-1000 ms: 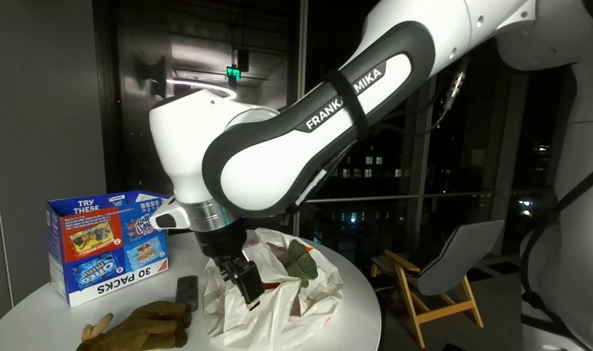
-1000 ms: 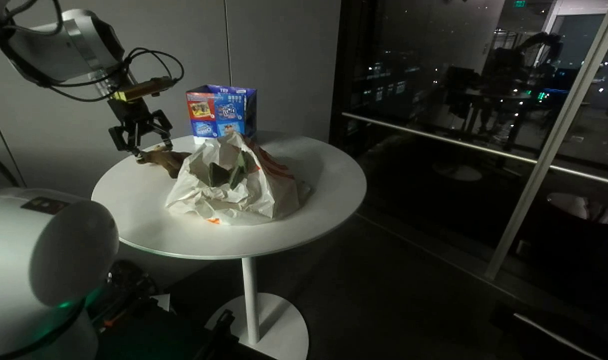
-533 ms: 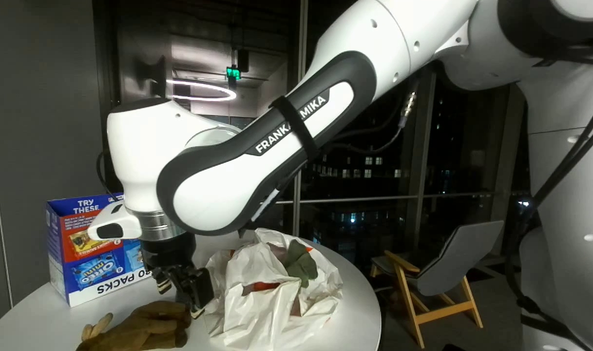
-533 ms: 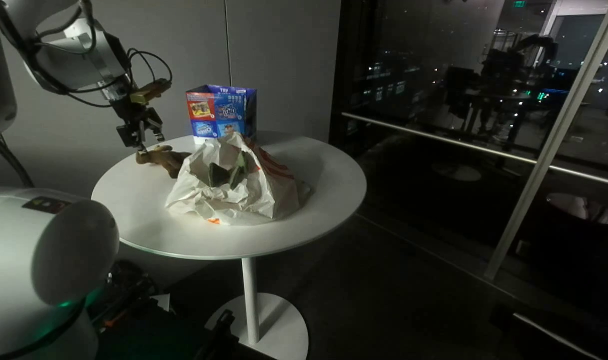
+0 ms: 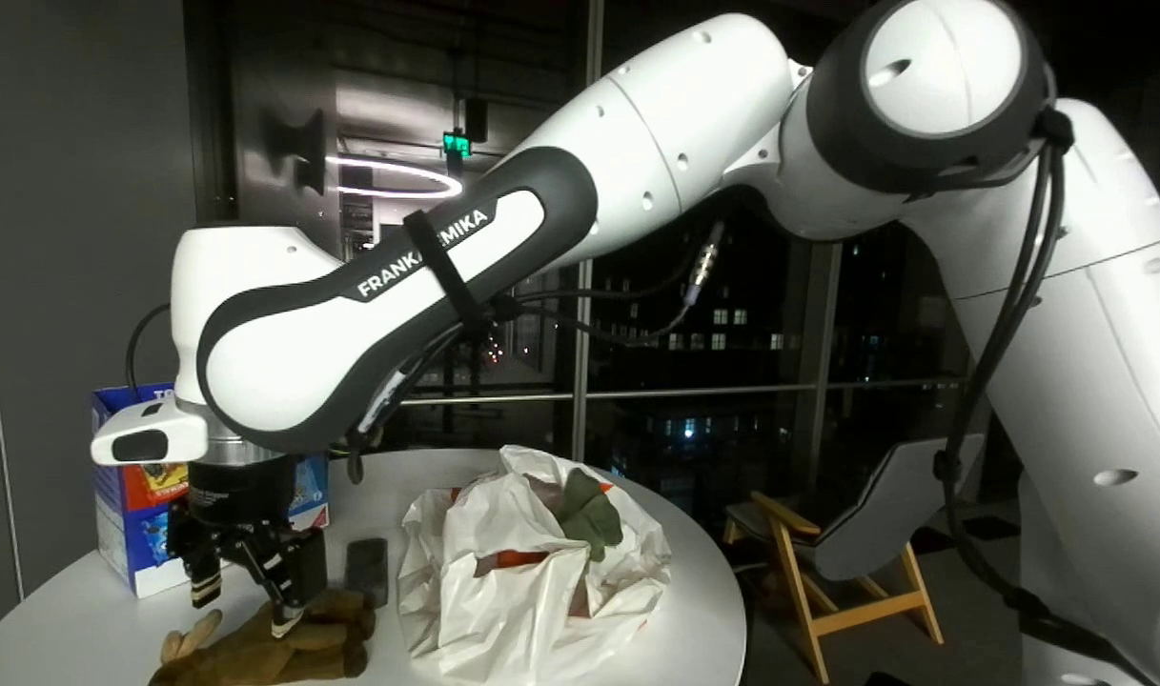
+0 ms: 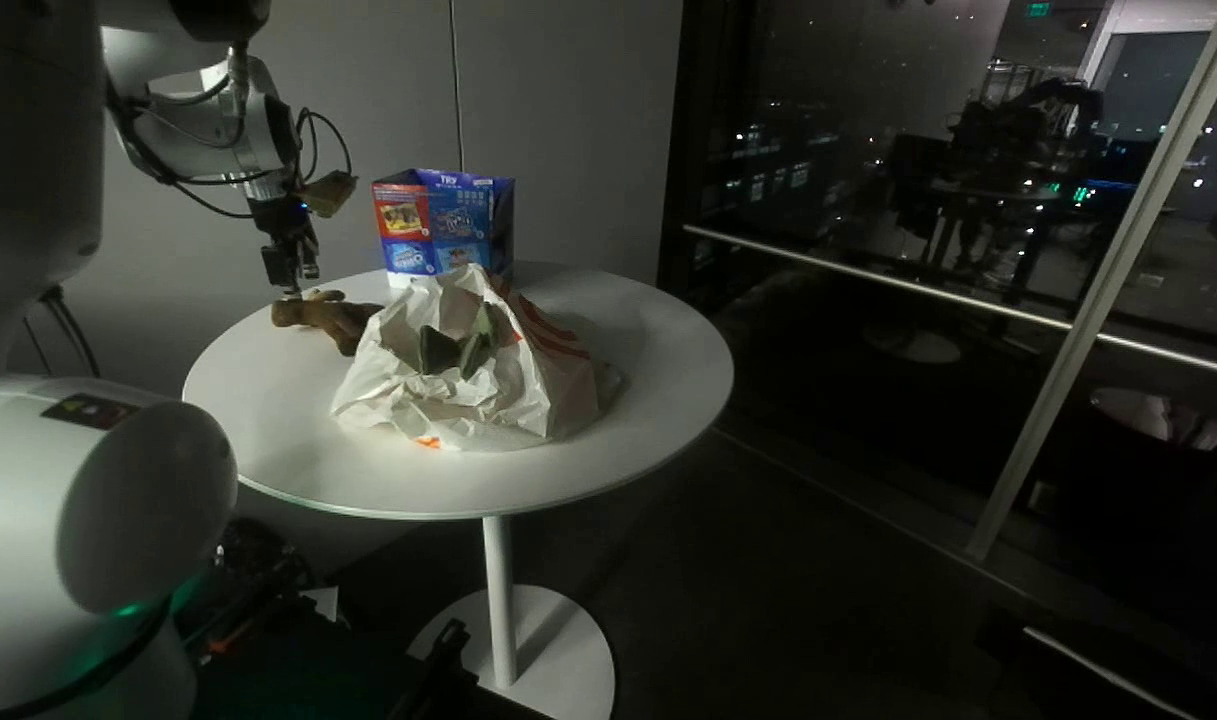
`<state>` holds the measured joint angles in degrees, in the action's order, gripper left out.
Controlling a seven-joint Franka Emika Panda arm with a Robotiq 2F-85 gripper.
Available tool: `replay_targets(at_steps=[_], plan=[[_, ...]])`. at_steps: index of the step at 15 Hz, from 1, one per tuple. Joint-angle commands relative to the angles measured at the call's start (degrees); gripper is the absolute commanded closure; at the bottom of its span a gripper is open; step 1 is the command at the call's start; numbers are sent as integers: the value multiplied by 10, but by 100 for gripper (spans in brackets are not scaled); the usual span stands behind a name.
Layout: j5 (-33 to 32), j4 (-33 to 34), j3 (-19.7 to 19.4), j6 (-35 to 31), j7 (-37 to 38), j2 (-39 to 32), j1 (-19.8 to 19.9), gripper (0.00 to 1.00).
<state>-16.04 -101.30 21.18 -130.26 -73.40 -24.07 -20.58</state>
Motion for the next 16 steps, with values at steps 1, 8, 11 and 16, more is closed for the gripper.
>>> replay_targets(at_steps=[1,8,11,16], plan=[[37,79,10,8,-81,-68,14,0],[34,118,1,13,-136,-128,14,25],[40,114,5,7,-158,-130,18,42],[41,106,3,7,-158,-121,15,79]])
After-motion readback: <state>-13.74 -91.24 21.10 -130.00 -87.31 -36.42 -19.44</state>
